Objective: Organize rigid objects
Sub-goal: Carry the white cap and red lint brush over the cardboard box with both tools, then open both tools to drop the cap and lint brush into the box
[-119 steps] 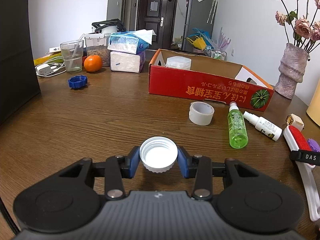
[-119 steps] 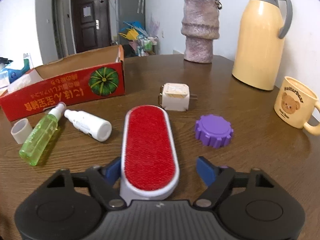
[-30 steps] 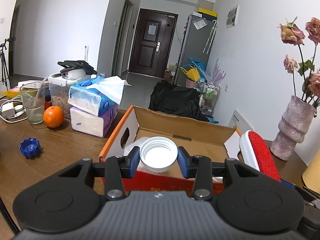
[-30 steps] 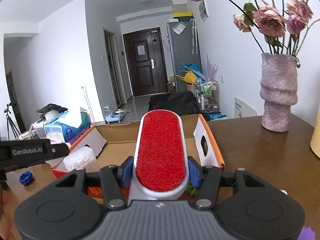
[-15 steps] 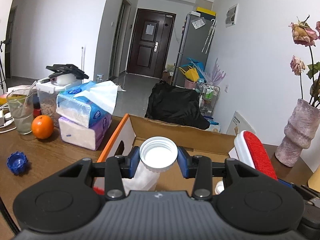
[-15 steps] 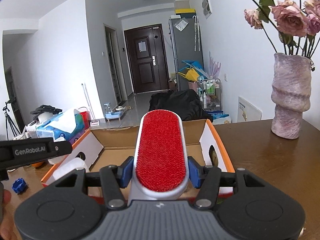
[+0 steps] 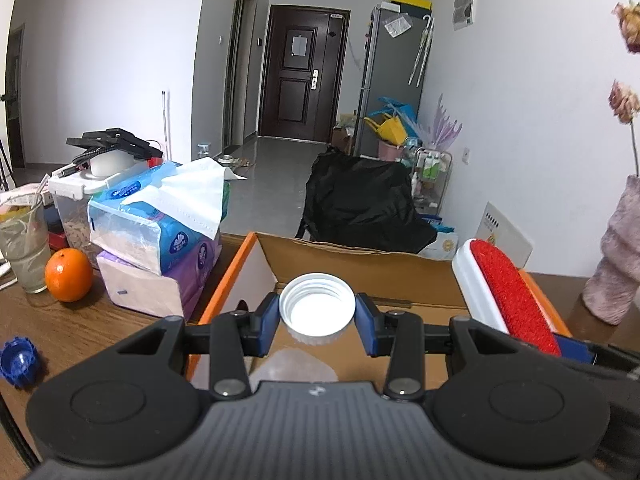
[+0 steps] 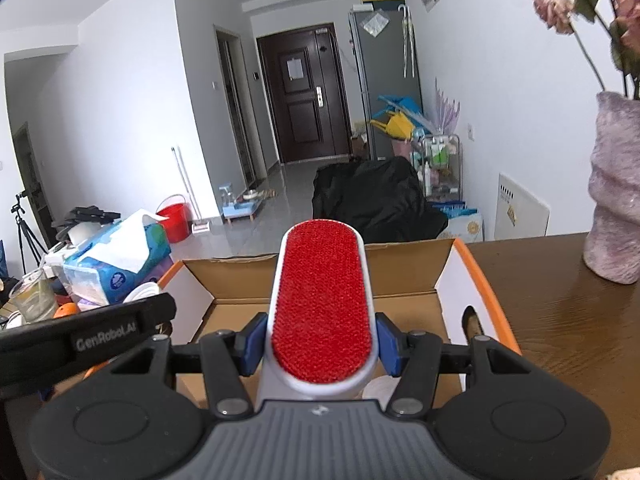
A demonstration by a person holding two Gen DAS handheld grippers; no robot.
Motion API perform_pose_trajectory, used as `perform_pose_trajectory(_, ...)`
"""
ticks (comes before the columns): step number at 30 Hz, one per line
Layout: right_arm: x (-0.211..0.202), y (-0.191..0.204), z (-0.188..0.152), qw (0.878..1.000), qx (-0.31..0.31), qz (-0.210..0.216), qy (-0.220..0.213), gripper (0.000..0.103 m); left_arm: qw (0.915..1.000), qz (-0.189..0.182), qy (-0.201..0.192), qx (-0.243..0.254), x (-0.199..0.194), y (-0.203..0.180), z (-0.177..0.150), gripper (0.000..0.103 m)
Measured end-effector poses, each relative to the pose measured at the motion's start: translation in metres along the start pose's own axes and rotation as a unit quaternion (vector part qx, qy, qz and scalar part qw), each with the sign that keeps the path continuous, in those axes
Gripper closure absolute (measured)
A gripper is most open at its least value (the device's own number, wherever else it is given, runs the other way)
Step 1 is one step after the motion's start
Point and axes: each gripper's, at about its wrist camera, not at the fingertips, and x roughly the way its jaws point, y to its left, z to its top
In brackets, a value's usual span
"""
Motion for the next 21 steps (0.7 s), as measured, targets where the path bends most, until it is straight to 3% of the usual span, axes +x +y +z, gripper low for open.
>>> perform_pose_trajectory(17,0.038,-0.002,0.008,0.998,-0.009,-0.025,0.055,0.048,0.9995,0.008,0.027,0.017,0.026,0.006,0.002,0.061)
perform_pose_trajectory(20,0.04,-0.001,0.007,0.996,-0.019,-0.027,0.079,0.047,0.9991,-0.002,0.042,0.011,0.029,0.009,0.002,0.041)
perform_pose_trajectory(21,0.039,-0.001,0.007,0.996,-0.022,-0.029,0.078,0.042,0.9991,-0.002,0.039,0.014,0.028,0.01,0.001,0.025)
